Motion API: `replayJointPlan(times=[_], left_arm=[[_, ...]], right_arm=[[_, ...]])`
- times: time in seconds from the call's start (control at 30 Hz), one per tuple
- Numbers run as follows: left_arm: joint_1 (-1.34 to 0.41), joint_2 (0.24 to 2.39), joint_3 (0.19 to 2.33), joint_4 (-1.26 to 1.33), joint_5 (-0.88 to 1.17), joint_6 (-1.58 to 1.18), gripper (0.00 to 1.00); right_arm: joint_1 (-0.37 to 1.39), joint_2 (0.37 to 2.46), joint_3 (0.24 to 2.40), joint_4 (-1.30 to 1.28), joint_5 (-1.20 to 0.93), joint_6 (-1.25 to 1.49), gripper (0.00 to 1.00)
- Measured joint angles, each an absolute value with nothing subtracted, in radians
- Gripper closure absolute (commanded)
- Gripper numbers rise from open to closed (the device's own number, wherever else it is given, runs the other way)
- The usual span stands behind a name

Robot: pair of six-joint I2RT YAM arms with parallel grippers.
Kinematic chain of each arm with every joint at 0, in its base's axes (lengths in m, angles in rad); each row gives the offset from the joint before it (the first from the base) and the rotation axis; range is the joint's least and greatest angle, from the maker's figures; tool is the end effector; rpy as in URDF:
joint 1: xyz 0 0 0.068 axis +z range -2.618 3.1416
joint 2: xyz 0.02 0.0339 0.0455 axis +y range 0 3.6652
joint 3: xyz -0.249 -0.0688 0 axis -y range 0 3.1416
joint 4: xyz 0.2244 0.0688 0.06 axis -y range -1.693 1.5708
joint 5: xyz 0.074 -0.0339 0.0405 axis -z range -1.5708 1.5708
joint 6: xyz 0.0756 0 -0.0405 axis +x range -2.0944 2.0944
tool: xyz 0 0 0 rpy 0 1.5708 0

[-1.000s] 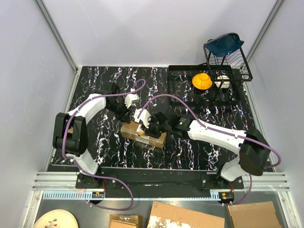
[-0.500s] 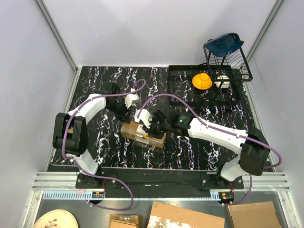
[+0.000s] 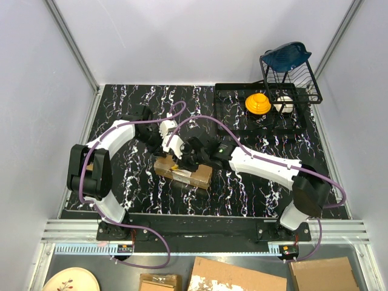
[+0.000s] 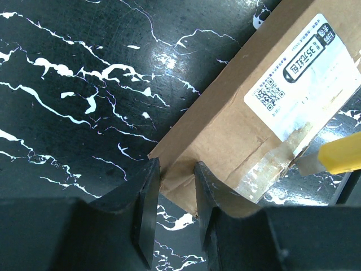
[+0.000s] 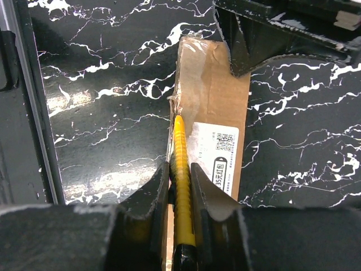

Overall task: Unpack the express box
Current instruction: Cut the express box at the center of the board.

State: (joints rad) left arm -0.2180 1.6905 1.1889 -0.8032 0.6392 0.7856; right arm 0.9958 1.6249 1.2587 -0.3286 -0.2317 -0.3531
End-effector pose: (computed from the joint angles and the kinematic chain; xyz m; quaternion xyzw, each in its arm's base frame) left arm 0.2936 -0.1112 0.1755 0.4891 0.8049 -0.2637 0.2081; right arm 0.1909 0.3265 0.2433 -0.6000 0.6720 0.2324 0.3667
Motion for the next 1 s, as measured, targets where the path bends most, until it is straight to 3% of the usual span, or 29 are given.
replayJointPlan(times=[1.0], left_arm=[[-0.218, 1.689, 1.187, -0.802, 0.639, 0.789, 0.69]], right_arm=[[0.994, 1.641, 1.298, -0.439, -0.225, -0.34, 1.0]])
